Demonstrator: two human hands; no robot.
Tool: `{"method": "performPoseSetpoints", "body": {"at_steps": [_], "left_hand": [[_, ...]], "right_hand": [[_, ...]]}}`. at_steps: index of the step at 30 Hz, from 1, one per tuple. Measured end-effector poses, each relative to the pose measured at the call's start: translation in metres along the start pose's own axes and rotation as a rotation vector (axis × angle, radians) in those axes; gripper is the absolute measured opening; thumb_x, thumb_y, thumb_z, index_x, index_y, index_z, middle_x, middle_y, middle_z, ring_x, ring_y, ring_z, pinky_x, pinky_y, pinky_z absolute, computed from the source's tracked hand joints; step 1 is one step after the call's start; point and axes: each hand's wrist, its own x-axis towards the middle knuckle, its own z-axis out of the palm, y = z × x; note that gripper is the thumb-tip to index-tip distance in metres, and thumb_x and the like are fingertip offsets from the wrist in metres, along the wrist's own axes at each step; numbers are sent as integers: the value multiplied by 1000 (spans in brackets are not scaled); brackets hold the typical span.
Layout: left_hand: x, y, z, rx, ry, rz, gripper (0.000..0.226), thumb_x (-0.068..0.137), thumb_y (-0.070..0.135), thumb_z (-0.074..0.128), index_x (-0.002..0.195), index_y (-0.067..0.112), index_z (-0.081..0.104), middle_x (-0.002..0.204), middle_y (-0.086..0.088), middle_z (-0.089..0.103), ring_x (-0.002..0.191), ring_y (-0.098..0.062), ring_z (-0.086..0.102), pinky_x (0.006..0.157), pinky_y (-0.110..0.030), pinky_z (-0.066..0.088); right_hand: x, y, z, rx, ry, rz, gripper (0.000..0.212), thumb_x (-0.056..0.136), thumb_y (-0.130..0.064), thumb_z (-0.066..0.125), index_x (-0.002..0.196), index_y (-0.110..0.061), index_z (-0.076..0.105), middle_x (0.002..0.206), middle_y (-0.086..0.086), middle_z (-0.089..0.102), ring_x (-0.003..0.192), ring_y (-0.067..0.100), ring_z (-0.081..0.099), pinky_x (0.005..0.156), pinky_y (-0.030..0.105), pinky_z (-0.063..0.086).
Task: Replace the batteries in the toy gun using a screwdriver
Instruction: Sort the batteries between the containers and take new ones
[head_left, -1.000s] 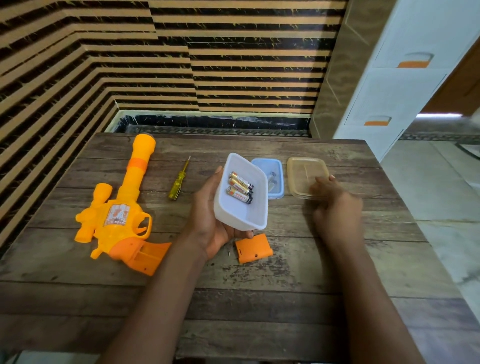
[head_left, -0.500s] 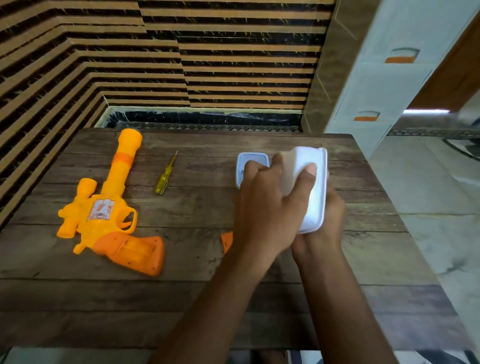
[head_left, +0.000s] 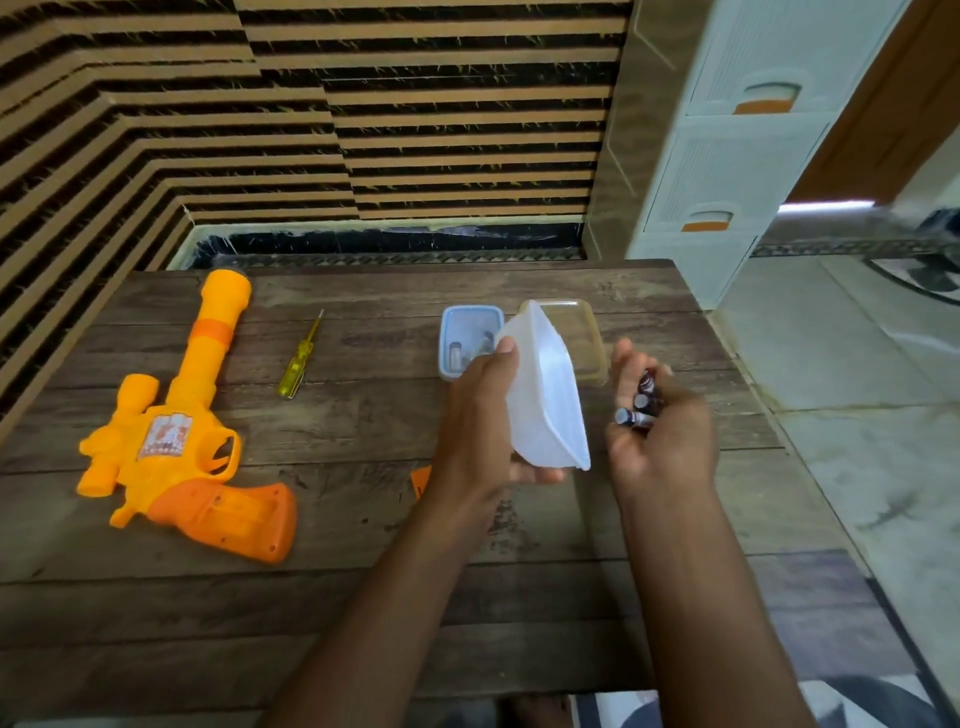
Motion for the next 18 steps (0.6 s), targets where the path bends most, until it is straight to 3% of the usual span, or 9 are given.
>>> {"method": "performPoseSetpoints", "body": {"at_steps": [3, 5, 7, 9, 12, 15, 18], "left_hand": [[-1, -5, 0, 52, -53, -111, 50, 94, 64, 54, 123, 26, 64, 111, -15, 72, 81, -30, 71, 46, -32, 56], [-1, -7, 3, 85, -94, -141, 65, 76, 68, 66, 123, 23, 64, 109, -17, 72, 79, -31, 71, 48, -32, 56], [0, -9, 6, 127, -112, -165, 69, 68, 62, 67, 123, 20, 61, 108, -17, 70, 83, -33, 71, 50, -35, 57], [2, -14, 7, 126, -131, -197, 58, 80, 55, 71, 124, 20, 57, 114, -18, 68, 89, -35, 72, 53, -40, 60], [7, -19, 8, 66, -141, -197, 35, 101, 45, 59, 126, 21, 55, 122, -20, 66, 97, -39, 73, 60, -47, 63], [11, -21, 8, 43, -145, -180, 33, 106, 40, 49, 126, 17, 62, 121, -21, 69, 100, -41, 73, 64, -52, 64], [10, -22, 6, 160, -80, -78, 27, 109, 30, 43, 114, 17, 65, 117, -19, 68, 100, -39, 72, 65, -54, 65]], "right_hand": [[7, -11, -5, -192, -21, -80, 18, 108, -12, 50, 91, -12, 56, 76, 8, 63, 44, 7, 50, 39, 17, 39], [9, -16, -8, -350, -67, -127, 19, 108, -28, 54, 93, -16, 54, 71, 1, 63, 41, 6, 39, 36, 18, 30], [8, -18, -8, -407, -95, -157, 19, 107, -30, 55, 95, -15, 55, 70, 1, 64, 40, 7, 39, 35, 19, 28], [5, -17, -7, -404, -100, -173, 16, 108, -23, 54, 97, -12, 56, 68, 4, 63, 39, 8, 39, 34, 19, 28], [7, -16, -8, -519, -85, -171, 12, 108, -17, 51, 103, -9, 59, 68, 7, 63, 39, 11, 40, 34, 19, 27], [8, -14, -10, -684, -104, -146, 9, 105, -13, 54, 103, -11, 62, 66, 8, 63, 39, 13, 40, 35, 18, 28], [7, -10, -10, -840, -148, -245, 10, 104, -12, 57, 96, -10, 63, 67, 10, 69, 38, 14, 41, 38, 19, 31]]}}
